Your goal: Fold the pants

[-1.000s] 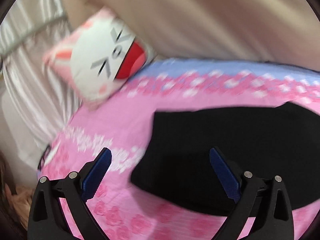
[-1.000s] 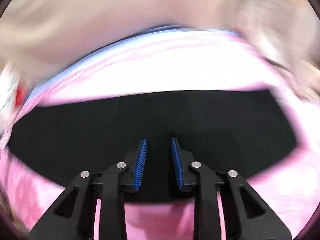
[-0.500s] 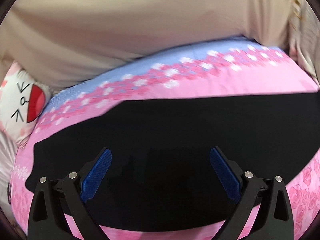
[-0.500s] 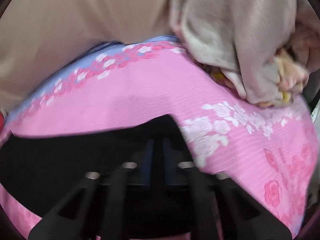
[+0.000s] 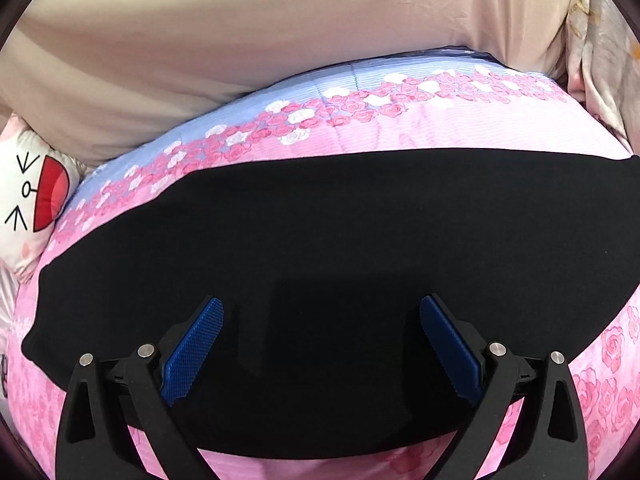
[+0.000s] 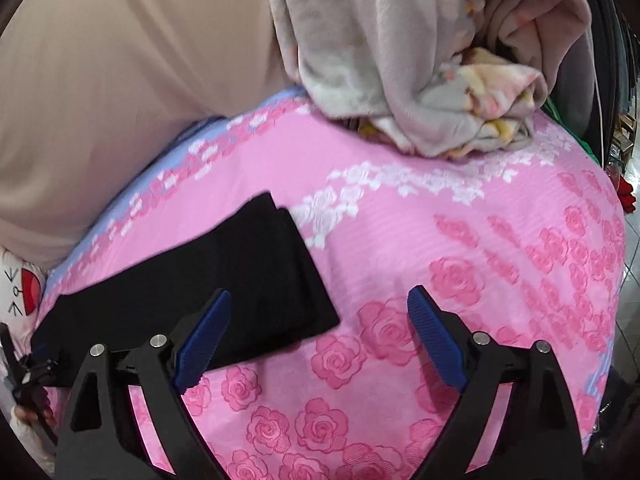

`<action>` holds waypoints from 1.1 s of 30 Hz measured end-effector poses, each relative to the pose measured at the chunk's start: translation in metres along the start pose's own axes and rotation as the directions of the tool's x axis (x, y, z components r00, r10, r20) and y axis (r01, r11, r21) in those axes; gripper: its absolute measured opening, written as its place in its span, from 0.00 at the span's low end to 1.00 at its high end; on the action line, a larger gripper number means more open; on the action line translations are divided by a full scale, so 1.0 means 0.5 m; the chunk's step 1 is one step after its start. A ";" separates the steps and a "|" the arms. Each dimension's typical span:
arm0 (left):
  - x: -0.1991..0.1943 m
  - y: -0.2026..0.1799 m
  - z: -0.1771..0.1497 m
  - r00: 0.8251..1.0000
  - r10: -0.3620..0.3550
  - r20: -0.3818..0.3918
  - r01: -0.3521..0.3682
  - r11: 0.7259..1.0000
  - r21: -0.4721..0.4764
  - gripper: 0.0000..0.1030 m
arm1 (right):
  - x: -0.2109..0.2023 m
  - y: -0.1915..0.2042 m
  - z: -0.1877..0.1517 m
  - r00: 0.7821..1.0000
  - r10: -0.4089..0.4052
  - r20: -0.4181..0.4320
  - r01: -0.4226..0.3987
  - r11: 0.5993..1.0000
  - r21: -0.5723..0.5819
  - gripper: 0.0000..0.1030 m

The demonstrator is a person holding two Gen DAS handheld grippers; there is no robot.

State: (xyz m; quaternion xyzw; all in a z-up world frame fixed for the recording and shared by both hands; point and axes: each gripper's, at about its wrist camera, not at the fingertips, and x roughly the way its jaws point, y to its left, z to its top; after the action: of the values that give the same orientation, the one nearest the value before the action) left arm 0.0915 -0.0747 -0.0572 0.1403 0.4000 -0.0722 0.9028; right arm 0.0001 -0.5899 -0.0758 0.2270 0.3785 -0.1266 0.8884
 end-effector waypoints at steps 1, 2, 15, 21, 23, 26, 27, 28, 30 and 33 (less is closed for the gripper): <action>-0.001 -0.001 -0.001 1.000 0.002 0.000 -0.002 1.000 0.003 0.95 | 0.004 0.011 -0.002 1.000 -0.013 -0.006 0.013 1.000 -0.012 0.85; -0.003 -0.001 -0.001 1.000 0.000 -0.001 0.000 1.000 0.004 0.95 | 0.005 0.021 -0.003 0.999 -0.034 0.000 0.034 0.999 -0.022 0.85; -0.038 0.063 -0.001 0.998 0.050 0.044 -0.048 0.998 -0.037 0.95 | 0.022 0.050 0.005 0.994 -0.103 0.024 0.104 0.995 -0.012 0.86; -0.015 0.082 -0.006 0.999 0.038 0.009 -0.038 0.997 -0.060 0.95 | 0.043 0.037 0.006 0.996 -0.089 -0.015 0.089 0.996 0.013 0.87; -0.011 0.084 -0.009 0.999 0.037 0.009 -0.037 0.997 -0.061 0.95 | 0.046 0.040 0.005 0.995 -0.099 -0.017 0.099 0.995 0.003 0.87; -0.006 0.087 -0.014 0.999 0.041 0.009 -0.040 0.997 -0.070 0.95 | 0.051 0.047 0.004 0.992 -0.122 -0.020 0.122 0.992 -0.016 0.87; -0.005 0.091 -0.015 0.999 0.037 0.009 -0.037 0.996 -0.076 0.95 | 0.051 0.049 0.003 0.991 -0.129 -0.022 0.129 0.991 -0.022 0.87; -0.003 0.097 -0.018 0.999 0.033 0.009 -0.032 0.996 -0.086 0.95 | 0.052 0.050 0.003 0.991 -0.134 -0.023 0.133 0.991 -0.025 0.87; 0.002 0.108 -0.023 0.999 0.044 0.004 -0.044 0.995 -0.094 0.95 | 0.052 0.054 0.003 0.987 -0.158 -0.023 0.157 0.987 -0.030 0.86; 0.004 0.141 -0.028 0.996 0.094 -0.001 -0.093 0.990 -0.103 0.95 | 0.011 0.085 0.003 0.986 -0.160 0.049 0.156 0.985 0.068 0.75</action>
State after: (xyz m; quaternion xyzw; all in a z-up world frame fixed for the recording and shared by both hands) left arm 0.1001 -0.0033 -0.0540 0.1118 0.3946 -0.0093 0.9120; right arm 0.0216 -0.5543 -0.0660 0.2209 0.3670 -0.2148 0.8777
